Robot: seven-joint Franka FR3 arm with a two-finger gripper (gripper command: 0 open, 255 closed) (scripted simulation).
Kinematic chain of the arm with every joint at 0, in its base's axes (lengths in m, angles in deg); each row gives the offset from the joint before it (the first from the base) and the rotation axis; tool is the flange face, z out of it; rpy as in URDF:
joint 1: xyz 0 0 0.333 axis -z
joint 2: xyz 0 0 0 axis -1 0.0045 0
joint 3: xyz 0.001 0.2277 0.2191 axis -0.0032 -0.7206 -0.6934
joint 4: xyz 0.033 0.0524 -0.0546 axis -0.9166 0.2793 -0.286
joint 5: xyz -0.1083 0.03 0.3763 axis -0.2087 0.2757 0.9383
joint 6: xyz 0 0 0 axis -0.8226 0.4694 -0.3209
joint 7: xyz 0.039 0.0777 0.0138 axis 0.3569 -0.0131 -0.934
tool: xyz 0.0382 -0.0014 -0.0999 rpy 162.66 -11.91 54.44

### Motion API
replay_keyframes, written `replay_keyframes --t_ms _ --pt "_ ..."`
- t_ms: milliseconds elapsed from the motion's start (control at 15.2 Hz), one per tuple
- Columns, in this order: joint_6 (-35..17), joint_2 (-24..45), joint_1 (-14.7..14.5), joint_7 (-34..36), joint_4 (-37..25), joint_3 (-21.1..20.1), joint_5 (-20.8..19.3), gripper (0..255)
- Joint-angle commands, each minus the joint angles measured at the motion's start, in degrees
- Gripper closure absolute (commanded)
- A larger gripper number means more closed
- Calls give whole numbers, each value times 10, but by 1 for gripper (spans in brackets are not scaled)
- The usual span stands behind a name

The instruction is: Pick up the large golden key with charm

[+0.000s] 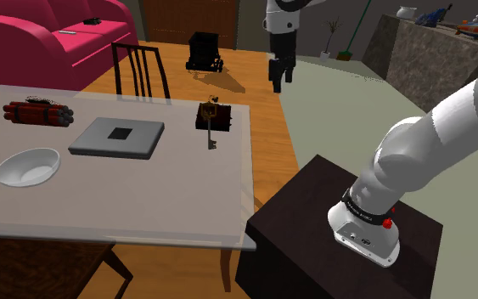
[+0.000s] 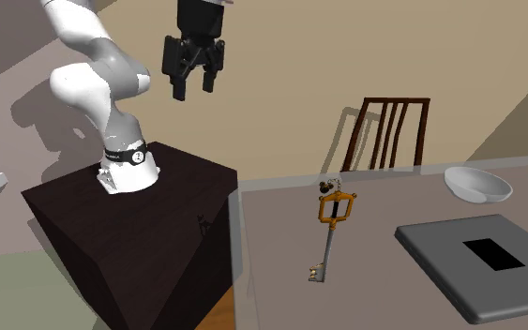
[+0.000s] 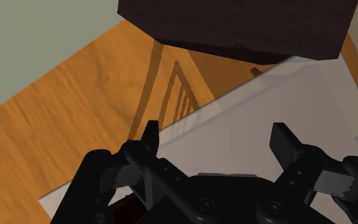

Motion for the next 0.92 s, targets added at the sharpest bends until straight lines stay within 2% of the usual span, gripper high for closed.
replay_keyframes --t_ms 0,462,858 --pt "-21 42 -3 -10 -21 1 0 0" --pt "-61 200 -10 -40 -137 -1 2 0" --pt "-68 336 -16 -65 -266 -8 4 0"
